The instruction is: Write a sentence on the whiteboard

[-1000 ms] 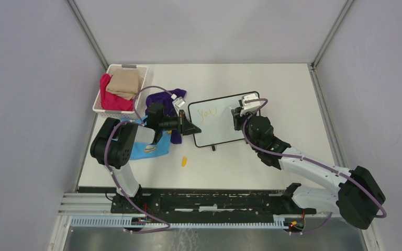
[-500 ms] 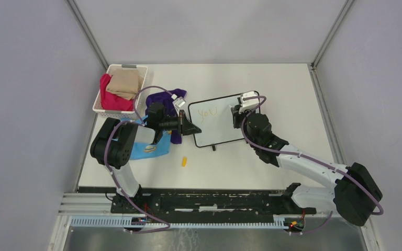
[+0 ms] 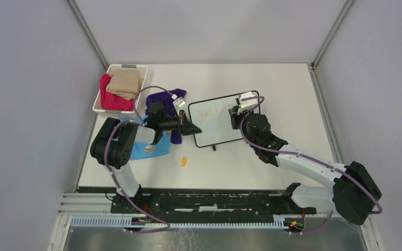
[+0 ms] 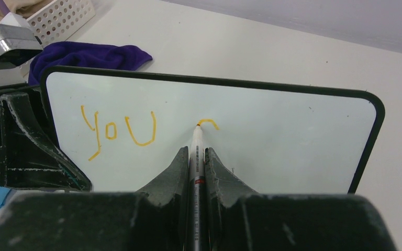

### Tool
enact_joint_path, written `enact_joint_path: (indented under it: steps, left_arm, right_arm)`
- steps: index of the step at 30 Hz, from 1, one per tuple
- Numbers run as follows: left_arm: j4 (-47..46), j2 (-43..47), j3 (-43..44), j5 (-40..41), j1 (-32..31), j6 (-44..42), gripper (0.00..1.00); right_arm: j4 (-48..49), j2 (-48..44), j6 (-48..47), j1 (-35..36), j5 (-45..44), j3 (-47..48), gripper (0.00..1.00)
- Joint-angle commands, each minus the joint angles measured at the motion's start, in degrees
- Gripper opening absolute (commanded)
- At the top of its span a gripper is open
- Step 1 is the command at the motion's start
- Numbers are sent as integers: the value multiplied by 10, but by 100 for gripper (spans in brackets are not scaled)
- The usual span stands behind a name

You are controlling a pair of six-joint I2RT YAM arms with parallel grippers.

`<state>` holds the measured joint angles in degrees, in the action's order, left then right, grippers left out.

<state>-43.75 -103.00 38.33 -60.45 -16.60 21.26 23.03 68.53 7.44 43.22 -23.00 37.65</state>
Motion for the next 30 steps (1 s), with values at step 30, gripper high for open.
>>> enact_joint_path:
  steps: [30]
  left_arm:
    - [73,-1,4,39,-9,-43,2]
  right_arm:
    - [26,-99,4,-19,-30,-62,0]
